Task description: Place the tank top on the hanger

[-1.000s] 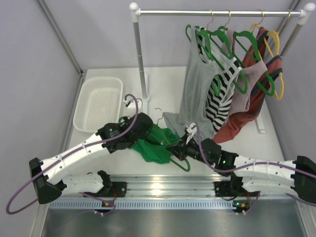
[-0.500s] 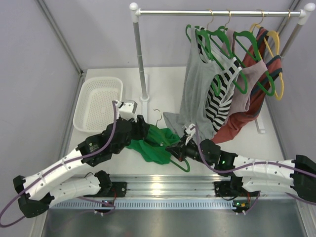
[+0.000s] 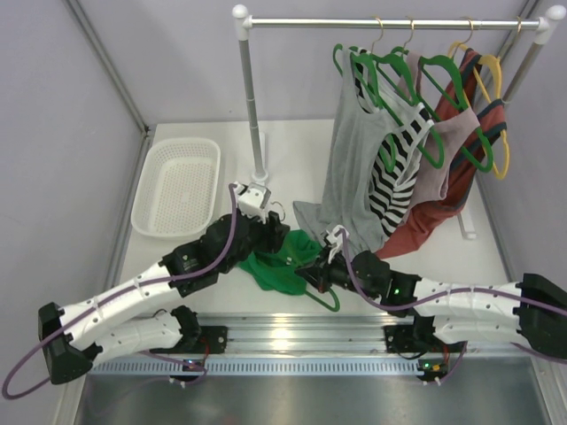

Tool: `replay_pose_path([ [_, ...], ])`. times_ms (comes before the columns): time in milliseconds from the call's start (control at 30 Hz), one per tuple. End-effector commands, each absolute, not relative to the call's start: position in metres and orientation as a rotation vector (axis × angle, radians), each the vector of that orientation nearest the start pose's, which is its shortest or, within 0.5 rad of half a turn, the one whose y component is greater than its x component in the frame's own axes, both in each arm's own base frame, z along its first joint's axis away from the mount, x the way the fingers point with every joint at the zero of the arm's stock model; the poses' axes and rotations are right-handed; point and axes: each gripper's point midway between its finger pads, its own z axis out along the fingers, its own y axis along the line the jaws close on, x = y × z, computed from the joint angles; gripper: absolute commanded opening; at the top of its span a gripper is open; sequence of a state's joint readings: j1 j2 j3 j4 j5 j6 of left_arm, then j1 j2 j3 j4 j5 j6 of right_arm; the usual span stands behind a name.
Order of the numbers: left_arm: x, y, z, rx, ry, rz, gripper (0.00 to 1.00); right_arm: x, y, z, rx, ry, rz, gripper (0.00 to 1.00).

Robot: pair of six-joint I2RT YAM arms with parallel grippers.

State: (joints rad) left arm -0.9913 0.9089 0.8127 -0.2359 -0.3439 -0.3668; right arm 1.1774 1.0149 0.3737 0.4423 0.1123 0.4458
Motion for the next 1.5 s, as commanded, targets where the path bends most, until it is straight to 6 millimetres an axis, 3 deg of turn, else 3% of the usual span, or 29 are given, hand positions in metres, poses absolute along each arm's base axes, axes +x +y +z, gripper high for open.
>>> replay_pose_path([
  [0, 0.224, -0.261, 0.255, 0.371, 1.808, -0.632, 0.56, 0.137, 0.340, 0.202, -0.554, 1.650, 1.142, 0.00],
  [267, 0.226, -0.265, 0.234, 0.380, 1.831, -0.623, 0.52, 0.136, 0.342, 0.205, -0.561, 1.649, 1.138, 0.00],
  [367, 0.225, -0.268, 0.232, 0.386, 1.833, -0.638, 0.33, 0.137, 0.342, 0.202, -0.558, 1.658, 1.127, 0.00],
  [433, 0.224, -0.269, 0.228, 0.401, 1.844, -0.632, 0.14, 0.138, 0.342, 0.200, -0.555, 1.666, 1.121, 0.00],
  [533, 0.224, -0.267, 0.223, 0.417, 1.860, -0.611, 0.00, 0.139, 0.342, 0.196, -0.548, 1.695, 1.105, 0.00],
  [633, 0.227, -0.258, 0.223, 0.385, 1.875, -0.562, 0.00, 0.140, 0.340, 0.189, -0.535, 1.745, 1.080, 0.05],
  [733, 0.230, -0.247, 0.223, 0.345, 1.881, -0.512, 0.00, 0.144, 0.334, 0.189, -0.484, 1.782, 1.061, 0.24],
  [767, 0.228, -0.246, 0.222, 0.346, 1.885, -0.507, 0.00, 0.148, 0.325, 0.179, -0.464, 1.836, 1.001, 0.33],
  [833, 0.227, -0.244, 0.222, 0.345, 1.883, -0.507, 0.00, 0.152, 0.317, 0.184, -0.392, 1.874, 0.979, 0.40],
  [867, 0.226, -0.244, 0.221, 0.343, 1.884, -0.509, 0.00, 0.158, 0.303, 0.170, -0.351, 1.938, 0.883, 0.45],
  [933, 0.225, -0.243, 0.218, 0.343, 1.891, -0.508, 0.00, 0.165, 0.290, 0.177, -0.224, 1.984, 0.853, 0.46],
  [1000, 0.223, -0.244, 0.217, 0.341, 1.892, -0.521, 0.00, 0.168, 0.266, 0.166, -0.110, 2.086, 0.743, 0.47],
  [1100, 0.220, -0.244, 0.215, 0.337, 1.890, -0.529, 0.00, 0.174, 0.251, 0.159, -0.037, 2.174, 0.680, 0.50],
  [1200, 0.219, -0.246, 0.212, 0.342, 1.894, -0.532, 0.00, 0.177, 0.260, 0.161, -0.042, 2.243, 0.686, 0.47],
  [1333, 0.217, -0.250, 0.215, 0.349, 1.877, -0.545, 0.00, 0.194, 0.261, 0.150, 0.010, 2.354, 0.570, 0.36],
  [1367, 0.217, -0.250, 0.214, 0.352, 1.878, -0.543, 0.00, 0.194, 0.271, 0.155, -0.009, 2.372, 0.605, 0.33],
  [1400, 0.217, -0.250, 0.216, 0.350, 1.874, -0.545, 0.00, 0.197, 0.276, 0.144, -0.026, 2.409, 0.583, 0.31],
  [1467, 0.216, -0.250, 0.214, 0.349, 1.873, -0.538, 0.00, 0.199, 0.286, 0.144, -0.052, 2.435, 0.587, 0.31],
])
